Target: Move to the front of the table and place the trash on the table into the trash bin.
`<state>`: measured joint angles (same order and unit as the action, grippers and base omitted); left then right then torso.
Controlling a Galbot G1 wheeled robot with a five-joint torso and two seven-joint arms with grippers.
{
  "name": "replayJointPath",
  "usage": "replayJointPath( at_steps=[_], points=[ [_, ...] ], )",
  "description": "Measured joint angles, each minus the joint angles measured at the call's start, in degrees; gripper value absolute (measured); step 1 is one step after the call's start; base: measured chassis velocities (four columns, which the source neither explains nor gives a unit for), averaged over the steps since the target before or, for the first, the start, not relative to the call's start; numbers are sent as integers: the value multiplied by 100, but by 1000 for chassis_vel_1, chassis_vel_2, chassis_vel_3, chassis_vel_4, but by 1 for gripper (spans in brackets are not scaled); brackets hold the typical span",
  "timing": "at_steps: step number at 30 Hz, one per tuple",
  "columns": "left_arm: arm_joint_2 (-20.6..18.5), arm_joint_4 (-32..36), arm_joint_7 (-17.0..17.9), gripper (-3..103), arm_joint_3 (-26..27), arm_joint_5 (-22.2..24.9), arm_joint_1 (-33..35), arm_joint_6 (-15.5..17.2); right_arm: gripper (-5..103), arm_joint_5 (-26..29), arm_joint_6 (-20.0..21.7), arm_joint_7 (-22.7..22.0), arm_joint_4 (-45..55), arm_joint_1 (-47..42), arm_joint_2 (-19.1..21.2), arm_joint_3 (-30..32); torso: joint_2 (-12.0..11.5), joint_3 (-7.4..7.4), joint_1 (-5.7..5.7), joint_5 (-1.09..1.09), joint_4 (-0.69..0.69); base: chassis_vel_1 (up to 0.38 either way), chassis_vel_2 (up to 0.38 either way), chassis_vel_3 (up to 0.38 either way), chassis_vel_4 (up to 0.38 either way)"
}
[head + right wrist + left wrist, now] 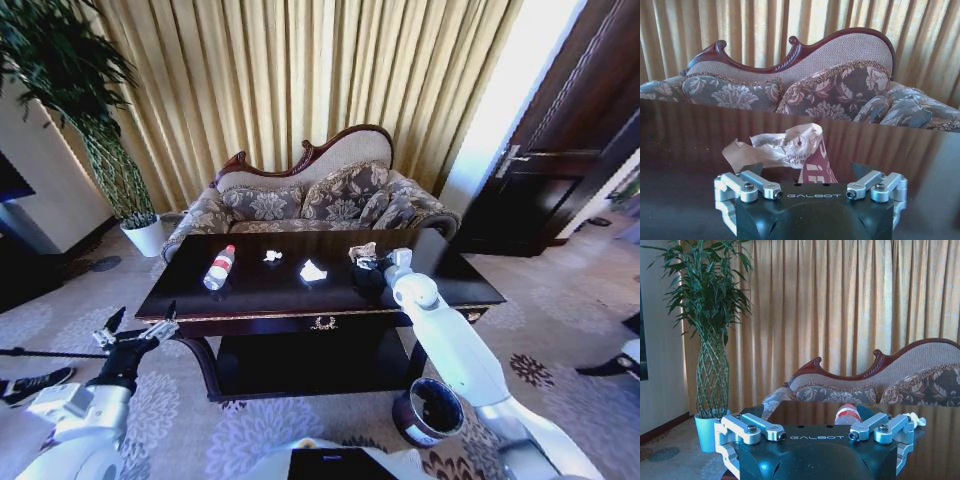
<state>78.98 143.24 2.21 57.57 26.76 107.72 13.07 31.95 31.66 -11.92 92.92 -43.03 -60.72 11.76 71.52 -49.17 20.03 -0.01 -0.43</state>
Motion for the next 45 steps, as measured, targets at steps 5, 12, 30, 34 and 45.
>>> replayJointPath(
  at_steps=[5,12,30,34,45],
  points=[
    [12,0,0,100,-2,1,-6,-20,83,-10,2,-23,-10,-16,-12,18,0,0,0,0,0,0,0,0,0],
    [18,0,-1,100,-19,1,-11,-31,55,-33,-16,-31,3,-101,-12,112,0,0,0,0,0,0,0,0,0],
    [33,0,-17,100,-76,-12,-4,-34,1,-7,-133,-17,156,-293,17,299,0,0,0,0,1,0,0,0,0],
    [28,0,-20,100,-64,-13,2,-37,0,173,-452,1,285,-365,0,404,0,0,0,0,1,0,0,0,0],
    [-44,-1,-23,100,-44,41,-115,-43,0,567,-959,358,1740,-1325,180,1212,0,1,0,-2,1,0,0,0,0]
  ],
)
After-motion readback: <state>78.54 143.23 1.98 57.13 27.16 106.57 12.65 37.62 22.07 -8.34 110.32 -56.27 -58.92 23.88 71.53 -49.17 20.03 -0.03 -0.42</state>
